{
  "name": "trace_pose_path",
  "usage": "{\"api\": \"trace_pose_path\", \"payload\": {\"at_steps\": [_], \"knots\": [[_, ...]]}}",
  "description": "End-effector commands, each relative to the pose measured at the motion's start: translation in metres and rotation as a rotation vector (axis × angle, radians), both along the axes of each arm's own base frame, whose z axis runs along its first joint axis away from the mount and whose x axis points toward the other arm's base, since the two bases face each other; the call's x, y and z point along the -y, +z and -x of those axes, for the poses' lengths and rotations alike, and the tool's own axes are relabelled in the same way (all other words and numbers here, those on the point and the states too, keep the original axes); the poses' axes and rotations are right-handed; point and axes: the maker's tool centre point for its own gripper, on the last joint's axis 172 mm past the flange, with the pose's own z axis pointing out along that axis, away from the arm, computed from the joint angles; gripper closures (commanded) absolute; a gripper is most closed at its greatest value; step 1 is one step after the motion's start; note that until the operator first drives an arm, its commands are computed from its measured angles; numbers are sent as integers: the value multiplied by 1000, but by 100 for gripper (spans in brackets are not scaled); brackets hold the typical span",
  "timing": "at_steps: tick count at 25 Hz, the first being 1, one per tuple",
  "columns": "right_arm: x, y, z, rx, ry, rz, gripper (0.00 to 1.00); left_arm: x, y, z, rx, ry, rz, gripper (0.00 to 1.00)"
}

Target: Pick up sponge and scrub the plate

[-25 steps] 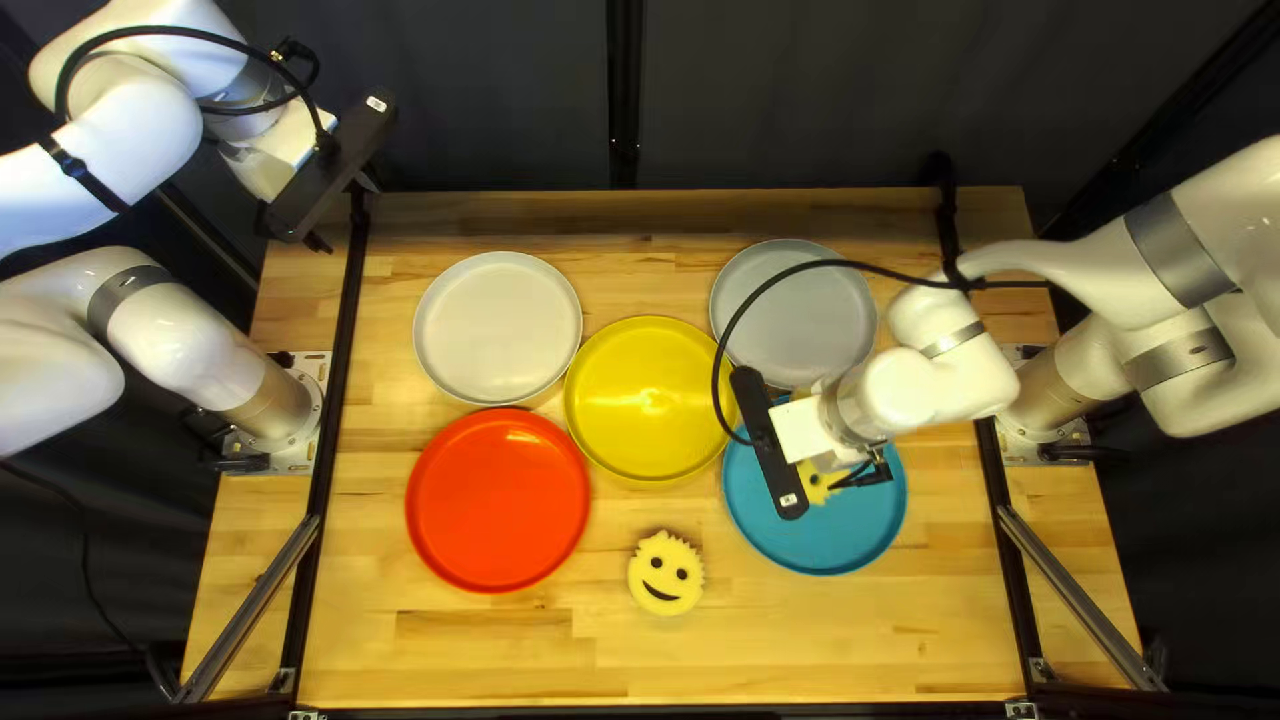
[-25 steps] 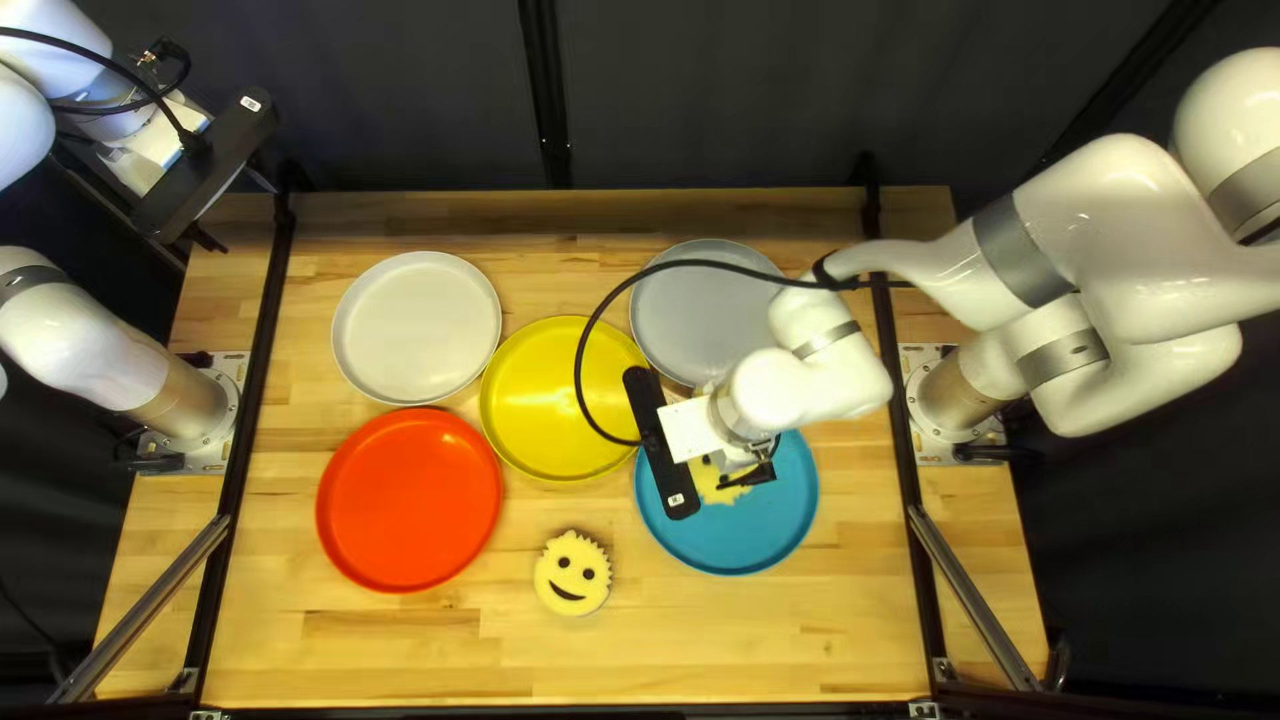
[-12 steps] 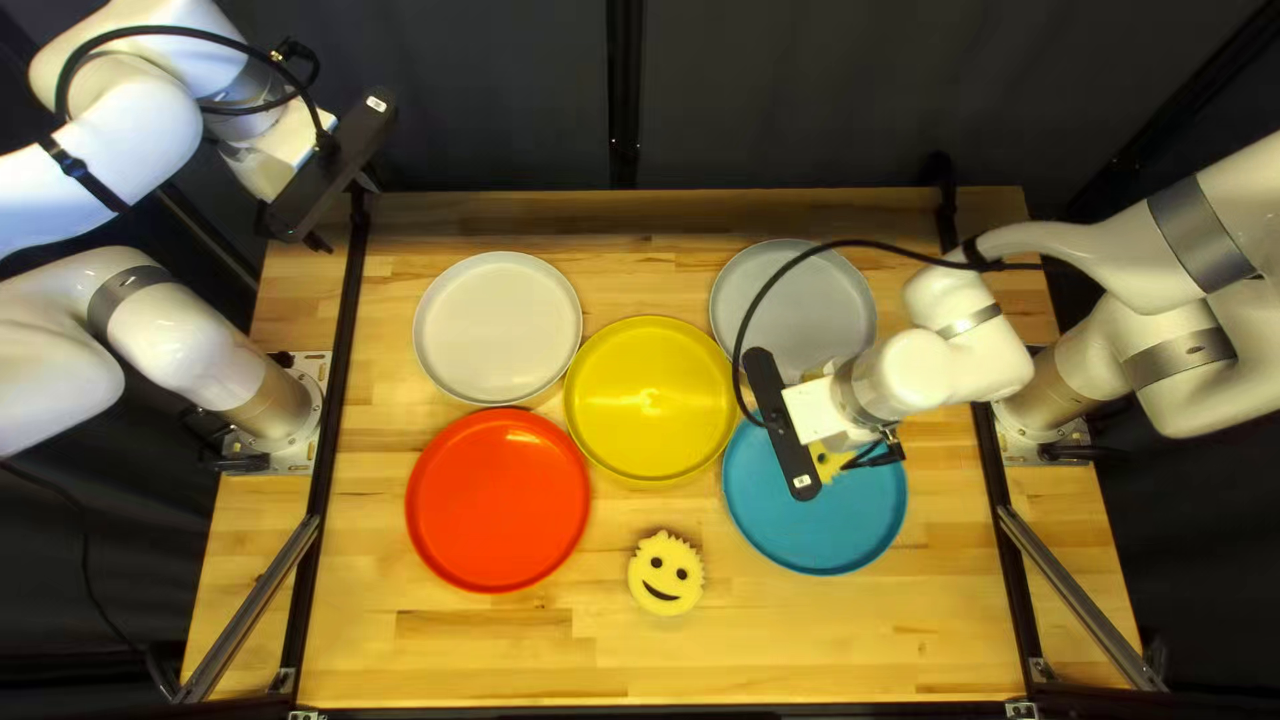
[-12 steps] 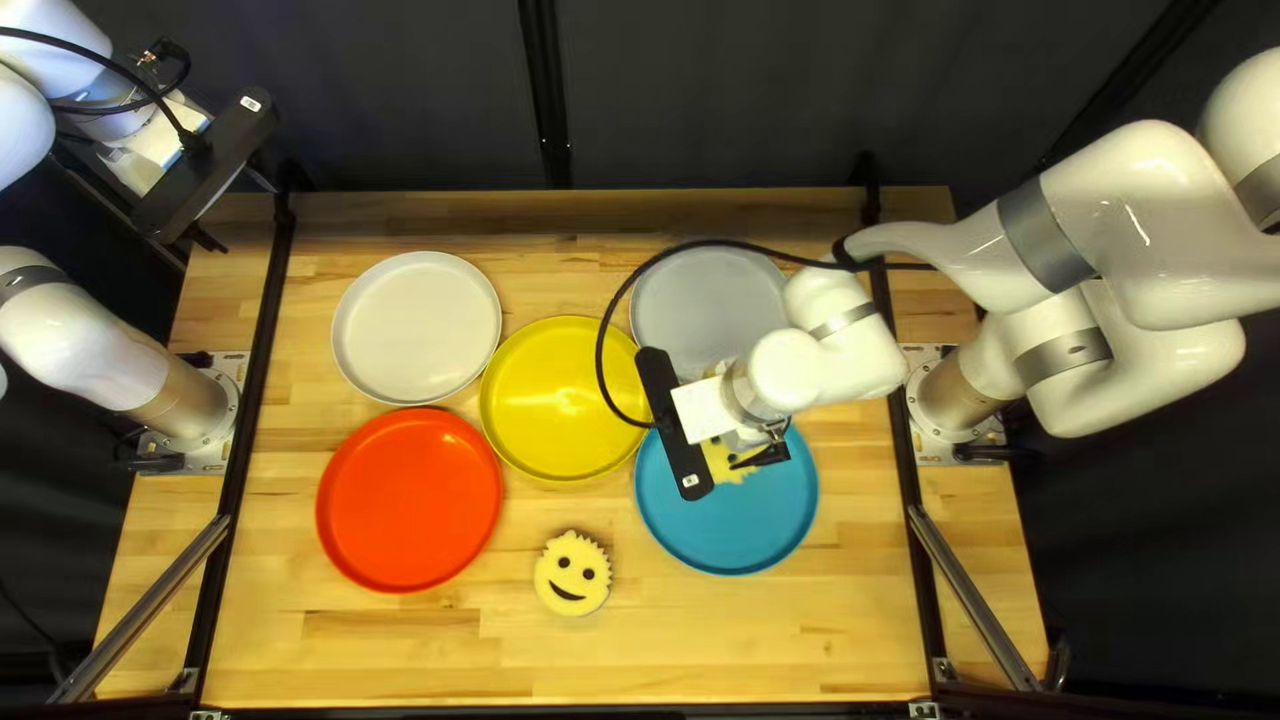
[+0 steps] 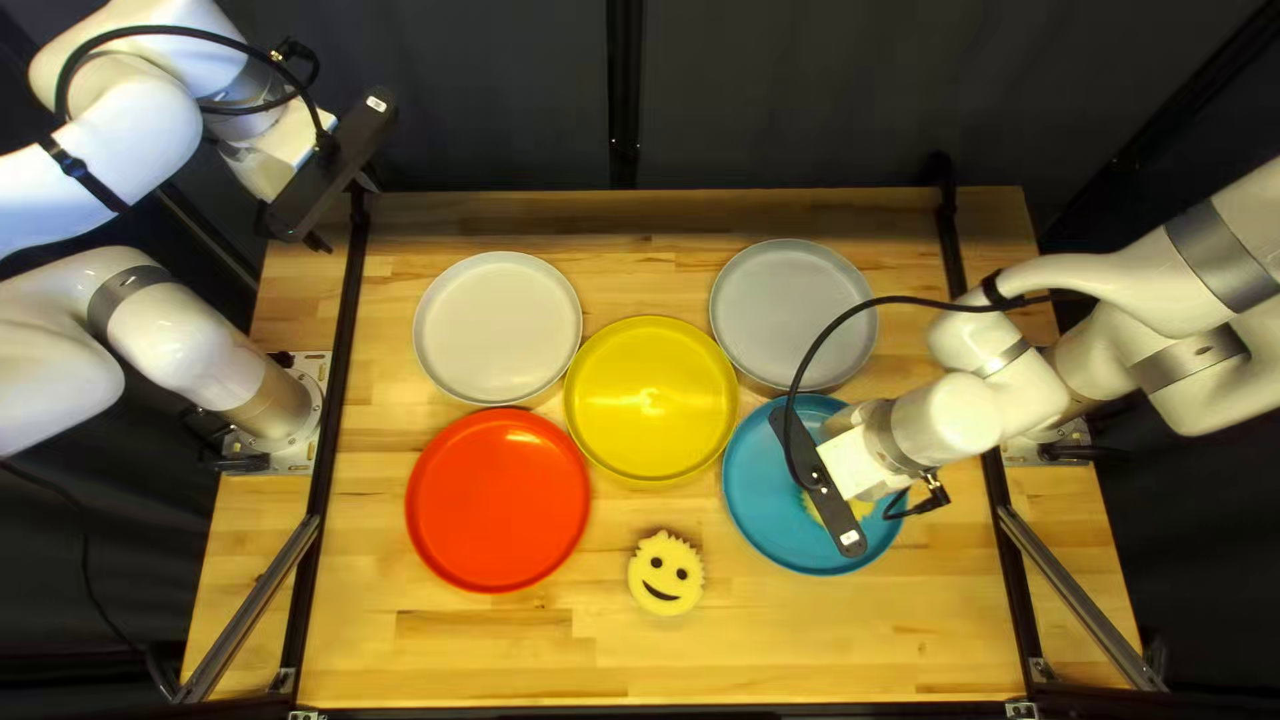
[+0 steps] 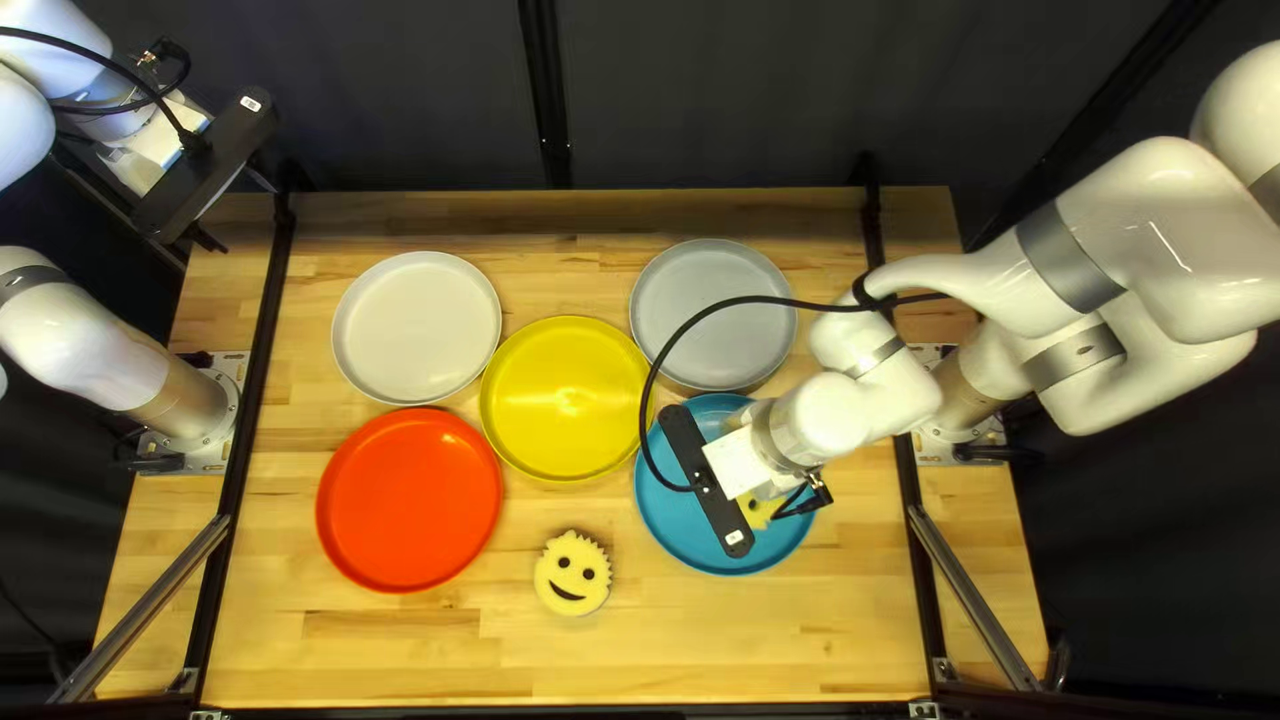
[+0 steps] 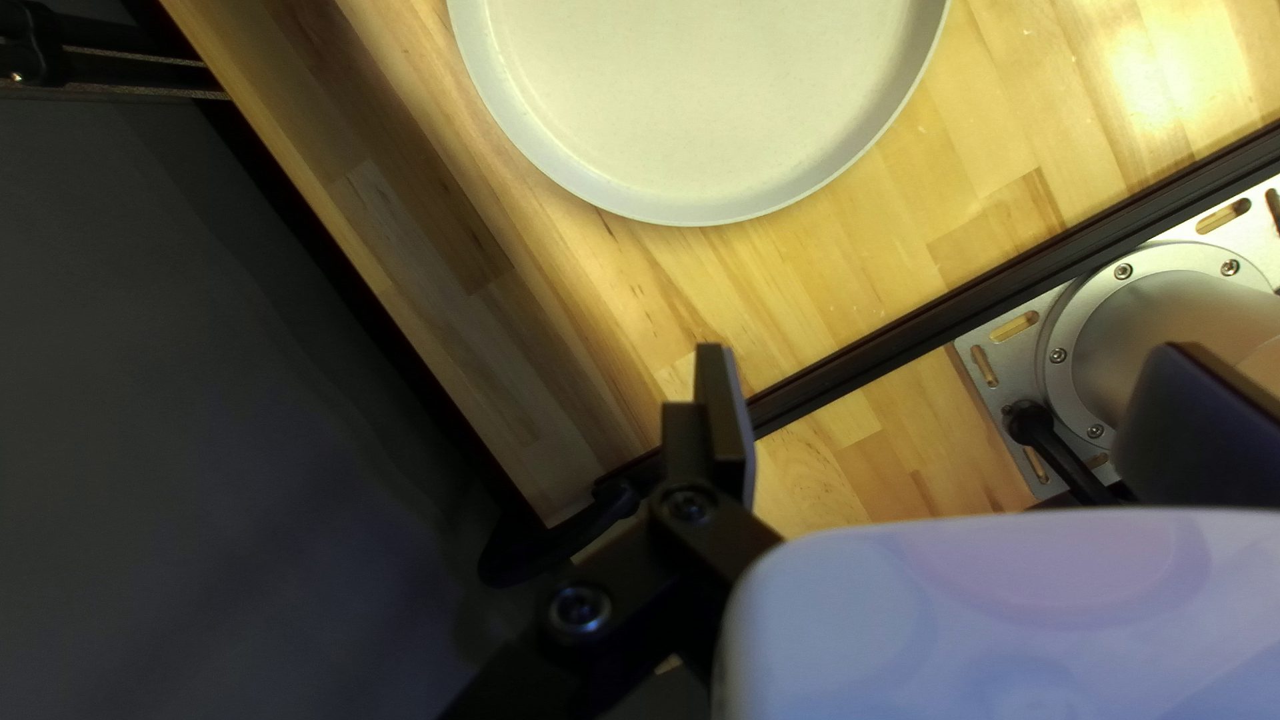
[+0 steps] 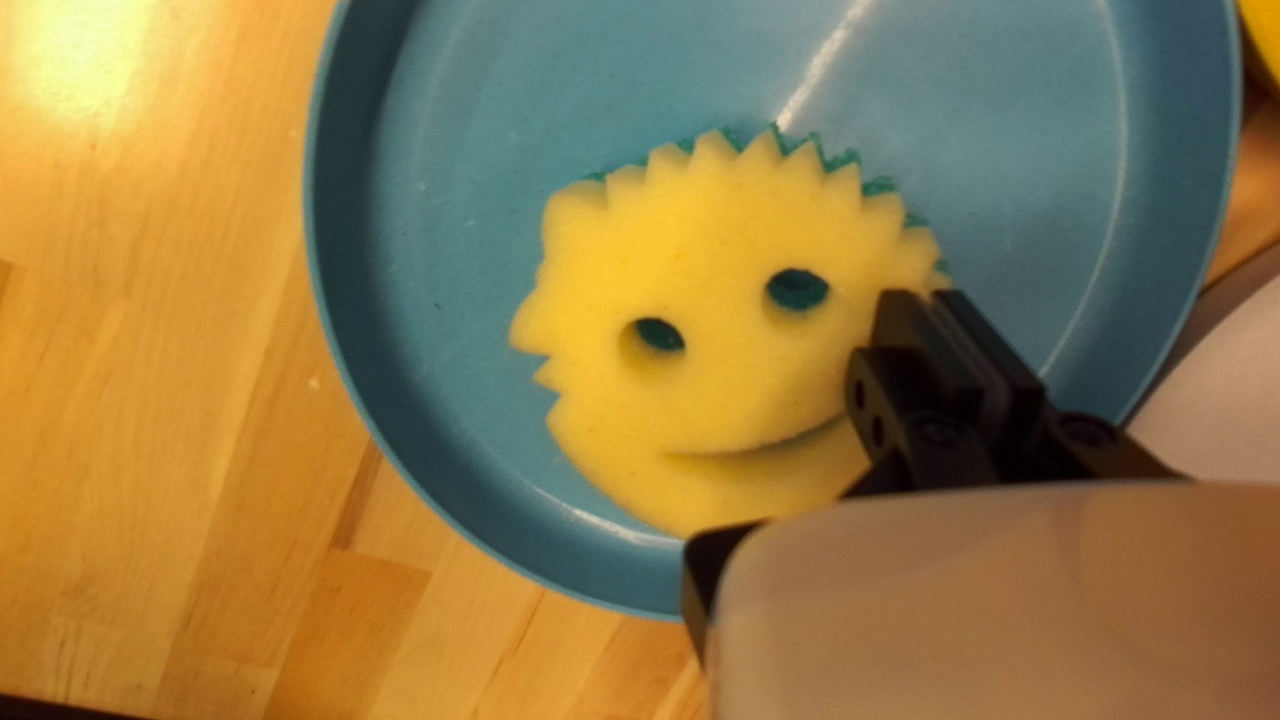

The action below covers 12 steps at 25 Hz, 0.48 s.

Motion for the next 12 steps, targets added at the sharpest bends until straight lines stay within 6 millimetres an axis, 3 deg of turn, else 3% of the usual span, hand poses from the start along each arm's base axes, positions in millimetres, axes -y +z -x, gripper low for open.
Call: {"api": "trace_pose_path", "payload": {"at_steps": [1,12], "knots": [[2,0,-1,-2,2,-12,100,0,0,0,0,0,0,0],[7,-5,-2,-17,4,-10,100,0,0,0,0,0,0,0]]}}
